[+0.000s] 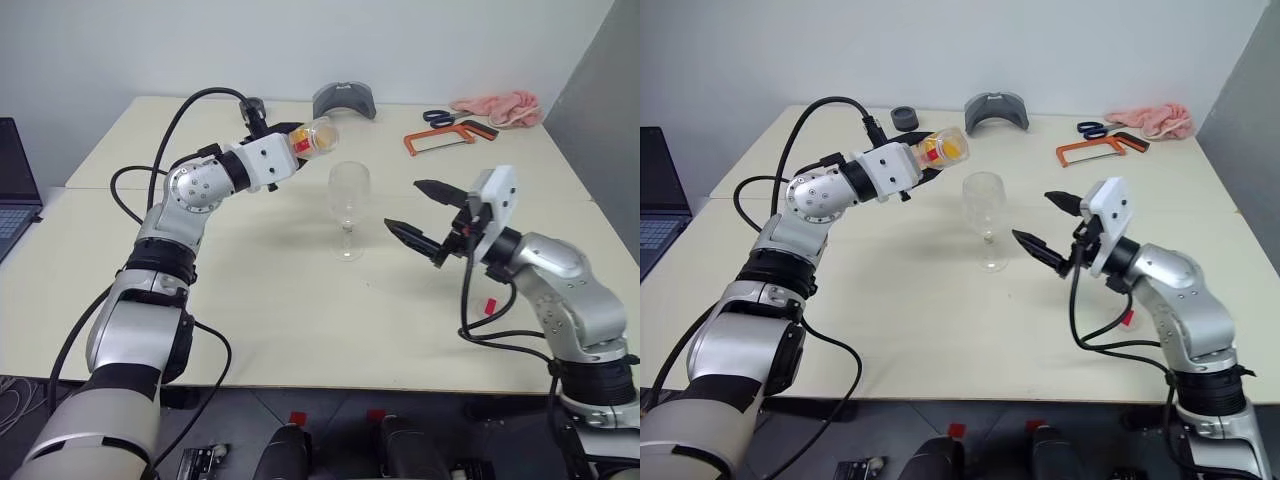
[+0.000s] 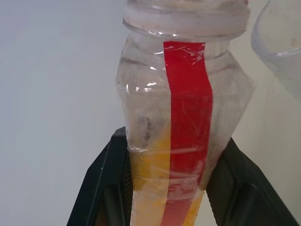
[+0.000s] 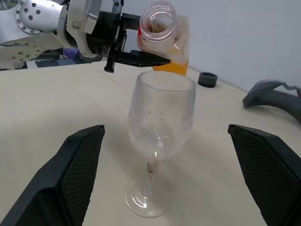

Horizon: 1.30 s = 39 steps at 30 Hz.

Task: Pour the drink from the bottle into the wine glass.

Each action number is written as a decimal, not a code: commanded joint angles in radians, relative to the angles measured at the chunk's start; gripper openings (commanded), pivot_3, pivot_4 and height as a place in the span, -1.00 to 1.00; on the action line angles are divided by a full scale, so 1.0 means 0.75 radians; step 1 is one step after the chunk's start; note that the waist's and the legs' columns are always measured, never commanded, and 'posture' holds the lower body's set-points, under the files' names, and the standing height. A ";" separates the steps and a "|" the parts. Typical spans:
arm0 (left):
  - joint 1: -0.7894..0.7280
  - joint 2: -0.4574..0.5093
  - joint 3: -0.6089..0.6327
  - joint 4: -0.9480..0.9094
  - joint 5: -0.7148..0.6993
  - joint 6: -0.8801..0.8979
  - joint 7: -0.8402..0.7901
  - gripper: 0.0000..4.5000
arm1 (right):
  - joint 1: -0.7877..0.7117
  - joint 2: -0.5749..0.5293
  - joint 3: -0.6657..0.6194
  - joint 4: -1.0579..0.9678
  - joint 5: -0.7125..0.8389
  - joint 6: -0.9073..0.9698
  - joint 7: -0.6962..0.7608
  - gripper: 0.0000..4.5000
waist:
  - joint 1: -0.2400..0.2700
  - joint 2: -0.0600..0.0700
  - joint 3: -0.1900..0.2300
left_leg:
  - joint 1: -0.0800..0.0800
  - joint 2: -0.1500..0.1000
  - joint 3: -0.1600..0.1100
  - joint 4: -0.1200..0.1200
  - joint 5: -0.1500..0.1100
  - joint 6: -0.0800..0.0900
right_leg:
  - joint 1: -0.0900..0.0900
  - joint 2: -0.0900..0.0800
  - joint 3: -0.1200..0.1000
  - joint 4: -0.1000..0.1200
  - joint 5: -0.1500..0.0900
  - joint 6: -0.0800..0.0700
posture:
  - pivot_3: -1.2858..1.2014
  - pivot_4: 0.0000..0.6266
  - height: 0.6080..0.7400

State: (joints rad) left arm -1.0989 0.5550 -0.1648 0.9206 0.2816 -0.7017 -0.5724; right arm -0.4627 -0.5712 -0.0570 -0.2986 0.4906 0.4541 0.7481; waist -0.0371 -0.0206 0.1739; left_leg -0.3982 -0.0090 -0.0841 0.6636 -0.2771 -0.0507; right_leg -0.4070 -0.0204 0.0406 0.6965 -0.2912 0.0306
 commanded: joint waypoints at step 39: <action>-0.224 0.061 -0.250 0.132 0.467 -0.197 0.583 -0.25 | -0.045 0.027 -0.001 -0.017 0.051 0.045 0.048 1.00 | -0.001 -0.001 0.001 | 0.000 0.000 0.000 0.000 0.000 0.000 | 0.000 -0.001 0.000 0.001 0.000 0.000 | 0.03 -0.52 1.00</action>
State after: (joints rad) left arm -1.2190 0.5865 -0.3583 1.0328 0.6316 -0.8378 -0.1711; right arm -0.4947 -0.5502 -0.0532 -0.2694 0.5287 0.4982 0.7879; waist -0.0381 -0.0211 0.1743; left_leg -0.3985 -0.0089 -0.0838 0.6640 -0.2770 -0.0508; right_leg -0.4073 -0.0208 0.0408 0.6972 -0.2912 0.0306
